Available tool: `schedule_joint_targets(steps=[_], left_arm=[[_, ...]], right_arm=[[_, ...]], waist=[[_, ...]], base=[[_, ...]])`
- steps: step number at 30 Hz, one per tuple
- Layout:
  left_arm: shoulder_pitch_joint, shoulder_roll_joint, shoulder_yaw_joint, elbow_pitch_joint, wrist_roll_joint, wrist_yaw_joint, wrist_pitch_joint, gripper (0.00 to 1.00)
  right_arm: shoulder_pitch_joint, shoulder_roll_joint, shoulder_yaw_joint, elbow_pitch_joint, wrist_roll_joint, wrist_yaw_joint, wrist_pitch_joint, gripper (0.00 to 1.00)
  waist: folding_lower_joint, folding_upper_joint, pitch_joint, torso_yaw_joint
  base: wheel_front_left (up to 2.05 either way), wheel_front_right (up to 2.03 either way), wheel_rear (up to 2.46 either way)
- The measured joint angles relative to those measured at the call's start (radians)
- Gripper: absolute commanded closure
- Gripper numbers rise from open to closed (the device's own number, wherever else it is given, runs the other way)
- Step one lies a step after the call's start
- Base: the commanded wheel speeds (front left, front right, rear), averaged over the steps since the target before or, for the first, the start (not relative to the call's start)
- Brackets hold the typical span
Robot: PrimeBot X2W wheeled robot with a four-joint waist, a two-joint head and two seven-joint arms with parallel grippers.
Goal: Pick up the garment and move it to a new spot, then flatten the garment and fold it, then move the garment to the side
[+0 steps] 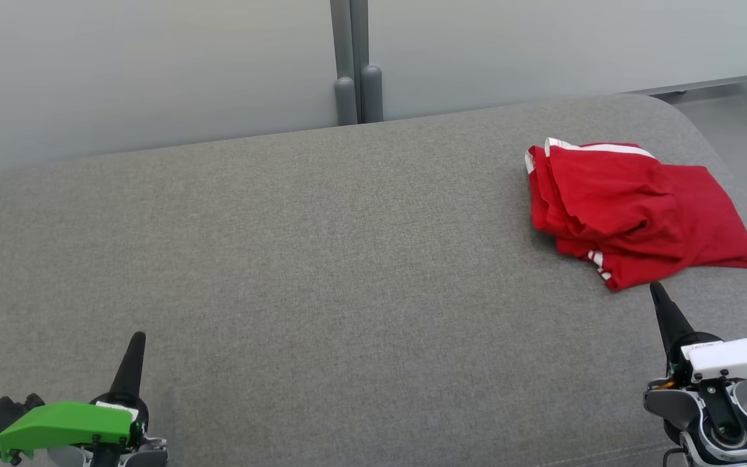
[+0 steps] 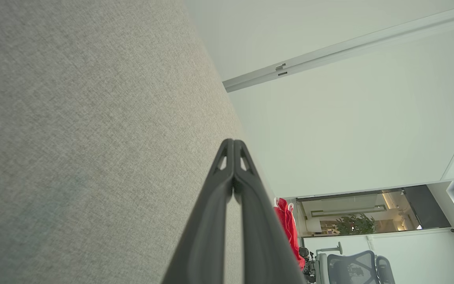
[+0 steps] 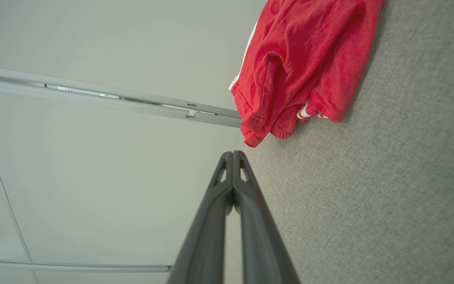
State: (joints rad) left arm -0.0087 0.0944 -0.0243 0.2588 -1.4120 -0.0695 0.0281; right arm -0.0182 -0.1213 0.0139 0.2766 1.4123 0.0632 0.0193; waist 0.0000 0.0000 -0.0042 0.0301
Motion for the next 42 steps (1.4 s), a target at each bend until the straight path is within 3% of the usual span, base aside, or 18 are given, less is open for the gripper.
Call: schedule_joint_targets(steps=[20, 42], left_arm=[[-0.044, -0.047, 0.087, 0.017, -0.198, -0.047, 0.069, 1.00], [-0.052, -0.047, 0.089, 0.020, -0.198, -0.049, 0.069, 1.00]], right_arm=[[-0.037, 0.060, -0.115, 0.001, 0.203, 0.051, 0.062, 1.00], [-0.037, 0.061, -0.120, 0.004, 0.208, 0.051, 0.065, 1.00]], waist=[[0.0000, 0.0000, 0.007, -0.030], [0.0000, 0.0000, 0.007, -0.030]], base=[[0.00, 0.00, 0.00], [0.00, 0.00, 0.00]])
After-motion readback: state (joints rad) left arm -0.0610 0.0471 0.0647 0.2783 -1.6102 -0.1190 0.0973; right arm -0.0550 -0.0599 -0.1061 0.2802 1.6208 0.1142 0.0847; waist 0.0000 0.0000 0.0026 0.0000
